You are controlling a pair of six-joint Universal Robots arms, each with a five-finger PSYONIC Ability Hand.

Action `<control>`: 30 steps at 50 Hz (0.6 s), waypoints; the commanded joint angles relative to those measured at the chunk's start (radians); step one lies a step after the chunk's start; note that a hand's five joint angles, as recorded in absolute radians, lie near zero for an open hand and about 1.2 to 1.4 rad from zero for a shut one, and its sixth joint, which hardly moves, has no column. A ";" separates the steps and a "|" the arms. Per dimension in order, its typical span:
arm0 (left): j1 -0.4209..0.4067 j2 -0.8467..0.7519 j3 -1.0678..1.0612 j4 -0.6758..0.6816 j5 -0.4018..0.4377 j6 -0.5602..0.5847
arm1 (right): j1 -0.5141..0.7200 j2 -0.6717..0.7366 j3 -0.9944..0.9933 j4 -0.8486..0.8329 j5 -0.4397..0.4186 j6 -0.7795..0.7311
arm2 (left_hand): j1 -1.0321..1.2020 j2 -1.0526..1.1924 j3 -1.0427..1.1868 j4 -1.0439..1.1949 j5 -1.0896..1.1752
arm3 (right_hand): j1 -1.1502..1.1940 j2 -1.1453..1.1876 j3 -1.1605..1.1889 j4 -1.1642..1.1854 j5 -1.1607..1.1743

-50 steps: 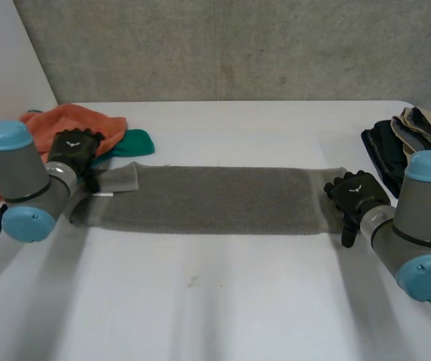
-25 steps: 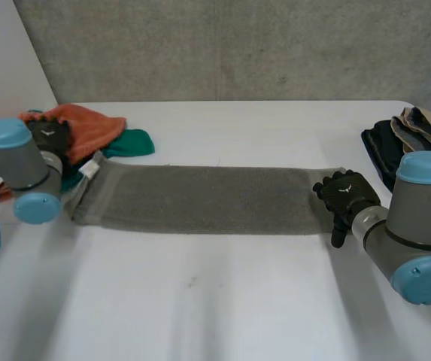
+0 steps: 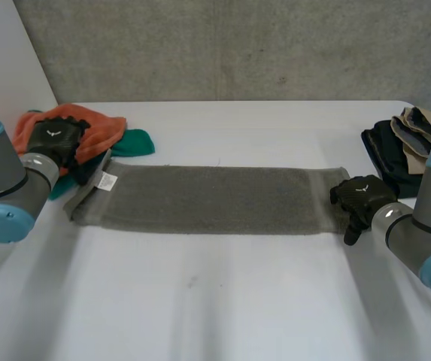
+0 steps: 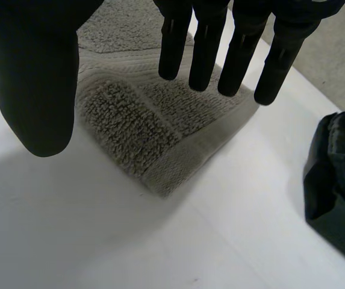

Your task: Fold the laundry.

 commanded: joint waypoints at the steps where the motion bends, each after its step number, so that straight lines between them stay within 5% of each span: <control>1: -0.033 0.102 -0.112 0.013 0.037 -0.060 | -0.016 0.012 -0.013 0.010 -0.022 0.026 | -0.012 -0.033 -0.033 -0.024 -0.047 | 0.131 0.136 0.134 0.133 0.129; 8: -0.048 0.119 -0.155 0.040 0.037 -0.086 | -0.027 0.044 -0.015 -0.081 0.044 0.007 | -0.012 -0.033 -0.033 -0.024 -0.047 | 0.298 0.303 0.301 0.300 0.295; 12: -0.048 0.113 -0.158 0.044 0.037 -0.086 | -0.033 0.059 -0.023 -0.102 0.064 -0.009 | -0.012 -0.033 -0.033 -0.024 -0.047 | 0.905 0.911 0.908 0.908 0.903; 22: -0.044 0.136 -0.172 0.038 0.035 -0.091 | -0.110 0.003 0.011 -0.101 0.067 -0.031 | -0.012 -0.033 -0.033 -0.024 -0.047 | 0.906 0.912 0.909 0.909 0.904; 30: -0.042 0.182 -0.213 0.037 0.040 -0.091 | -0.294 -0.022 0.031 -0.090 0.049 -0.167 | -0.012 -0.033 -0.033 -0.024 -0.047 | 0.906 0.912 0.909 0.909 0.904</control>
